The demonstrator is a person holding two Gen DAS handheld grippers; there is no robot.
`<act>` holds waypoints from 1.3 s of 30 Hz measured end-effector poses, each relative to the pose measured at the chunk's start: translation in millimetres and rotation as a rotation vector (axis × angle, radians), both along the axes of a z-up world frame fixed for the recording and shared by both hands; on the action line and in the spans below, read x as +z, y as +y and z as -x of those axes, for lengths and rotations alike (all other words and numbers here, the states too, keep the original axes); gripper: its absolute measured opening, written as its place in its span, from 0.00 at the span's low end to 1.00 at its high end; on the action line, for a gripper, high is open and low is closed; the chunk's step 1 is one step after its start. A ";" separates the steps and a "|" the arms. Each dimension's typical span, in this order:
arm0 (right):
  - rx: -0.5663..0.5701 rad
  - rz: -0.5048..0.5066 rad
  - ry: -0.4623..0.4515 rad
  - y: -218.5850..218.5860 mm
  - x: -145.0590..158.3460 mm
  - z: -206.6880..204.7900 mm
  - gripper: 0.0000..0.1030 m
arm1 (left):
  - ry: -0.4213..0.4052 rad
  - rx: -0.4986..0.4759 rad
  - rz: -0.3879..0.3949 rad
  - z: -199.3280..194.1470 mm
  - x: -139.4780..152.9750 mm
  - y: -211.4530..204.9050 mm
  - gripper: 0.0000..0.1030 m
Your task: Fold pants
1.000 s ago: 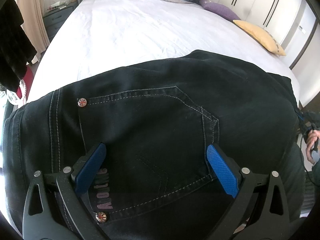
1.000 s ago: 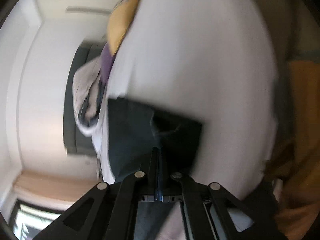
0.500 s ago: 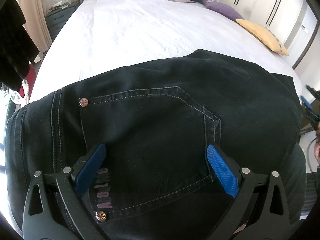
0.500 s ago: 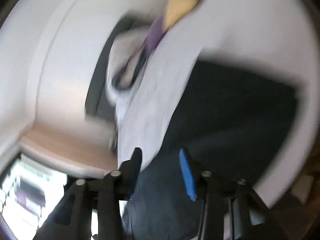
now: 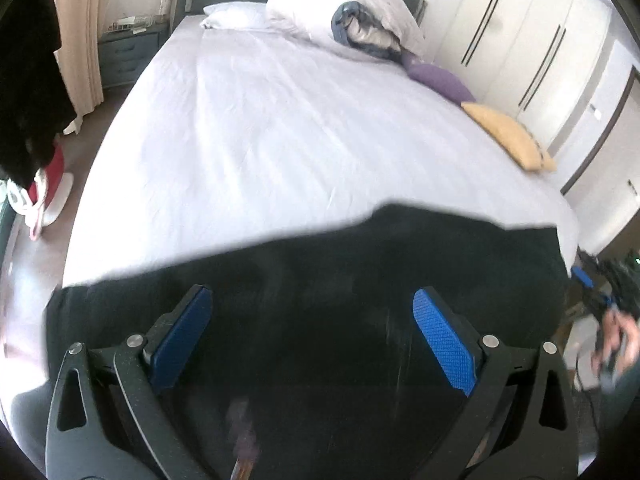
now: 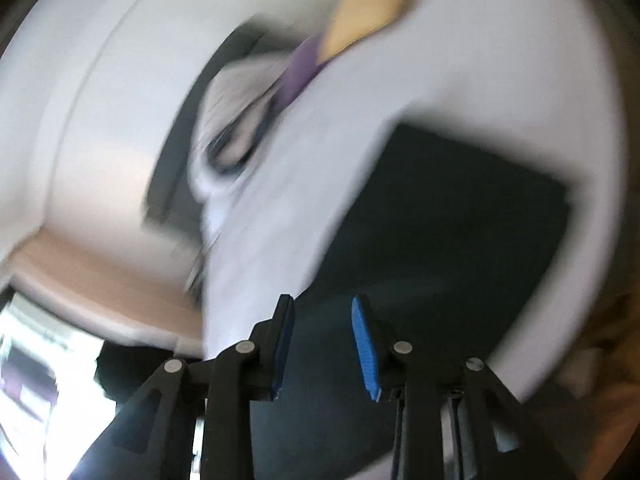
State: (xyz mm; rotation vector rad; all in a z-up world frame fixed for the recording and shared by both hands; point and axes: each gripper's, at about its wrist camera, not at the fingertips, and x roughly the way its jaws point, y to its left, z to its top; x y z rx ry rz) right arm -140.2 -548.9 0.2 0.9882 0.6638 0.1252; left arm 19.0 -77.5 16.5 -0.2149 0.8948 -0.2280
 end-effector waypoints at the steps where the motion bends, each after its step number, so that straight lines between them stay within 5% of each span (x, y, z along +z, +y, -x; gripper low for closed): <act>1: 0.073 0.001 0.004 17.4 3.8 -7.0 0.34 | 0.012 -0.014 0.017 -14.0 -5.3 -4.7 0.99; 5: 0.312 0.027 0.074 112.0 -6.9 -43.6 0.35 | 0.140 -0.043 -0.072 -54.4 -55.0 -6.3 0.96; 8: 0.309 0.029 0.168 122.2 -22.7 -54.8 0.35 | 0.103 -0.061 0.063 -50.9 -54.3 26.6 0.93; 10: 0.242 0.048 0.231 105.5 -35.6 -76.6 0.19 | 0.080 -0.064 -0.029 -45.0 -51.3 40.5 0.91; 14: 0.183 0.033 0.212 75.6 -26.6 -52.3 0.28 | 0.055 -0.084 -0.025 -35.2 -38.9 59.4 0.83; 20: 0.412 -0.016 0.057 138.7 -8.5 -57.3 0.41 | -0.051 -0.078 0.054 -4.4 -0.6 49.9 0.84; 23: 0.478 0.016 0.111 162.0 -24.6 -55.8 0.43 | -0.026 -0.118 -0.005 4.4 -14.6 36.9 0.84; 24: 0.468 0.022 0.146 161.9 -34.4 -54.5 0.35 | 0.003 -0.118 -0.033 1.3 -27.4 35.6 0.84; 25: 0.453 0.016 0.156 157.5 -39.8 -56.0 0.20 | 0.030 -0.112 -0.040 -2.1 -40.1 39.4 0.84; 26: 0.432 0.004 0.164 150.6 -44.1 -58.1 0.16 | 0.042 -0.112 -0.028 -2.5 -48.1 43.6 0.84; 28: 0.358 0.007 0.172 123.1 -46.5 -49.0 0.14 | 0.038 -0.120 0.035 -3.8 -52.0 50.5 0.84; 30: 0.245 0.028 0.168 86.3 -40.6 -33.1 0.15 | 0.026 -0.129 -0.009 1.4 -47.4 50.2 0.84; 32: 0.100 0.016 0.147 38.9 -33.9 -7.8 0.29 | 0.017 -0.119 -0.068 7.5 -42.3 48.3 0.84; 34: -0.059 0.015 0.104 -6.5 -21.0 27.6 0.55 | 0.016 -0.090 -0.050 10.8 -33.4 48.6 0.84; 39: -0.334 -0.104 0.015 -96.6 -20.8 102.1 0.63 | -0.041 -0.151 0.133 20.9 7.6 6.8 0.87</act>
